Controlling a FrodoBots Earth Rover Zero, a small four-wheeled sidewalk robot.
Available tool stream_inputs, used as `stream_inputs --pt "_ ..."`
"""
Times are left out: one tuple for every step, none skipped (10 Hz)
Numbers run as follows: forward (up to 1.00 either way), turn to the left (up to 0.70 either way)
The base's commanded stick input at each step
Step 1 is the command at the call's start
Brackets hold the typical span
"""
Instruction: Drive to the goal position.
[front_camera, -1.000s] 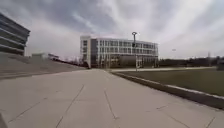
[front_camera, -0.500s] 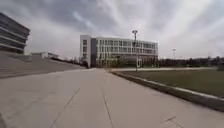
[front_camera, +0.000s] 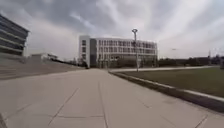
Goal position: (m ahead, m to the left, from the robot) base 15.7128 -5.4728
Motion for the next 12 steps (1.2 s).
stream_inputs --pt "0.70 0.00" --pt "0.70 0.00" --pt "0.70 0.00" --pt "0.70 0.00" --pt "0.70 0.00" --pt "0.70 0.00" --pt "0.70 0.00" --pt "0.70 0.00" --pt "0.70 0.00" --pt "0.70 0.00" --pt "0.70 0.00" --pt "0.70 0.00"
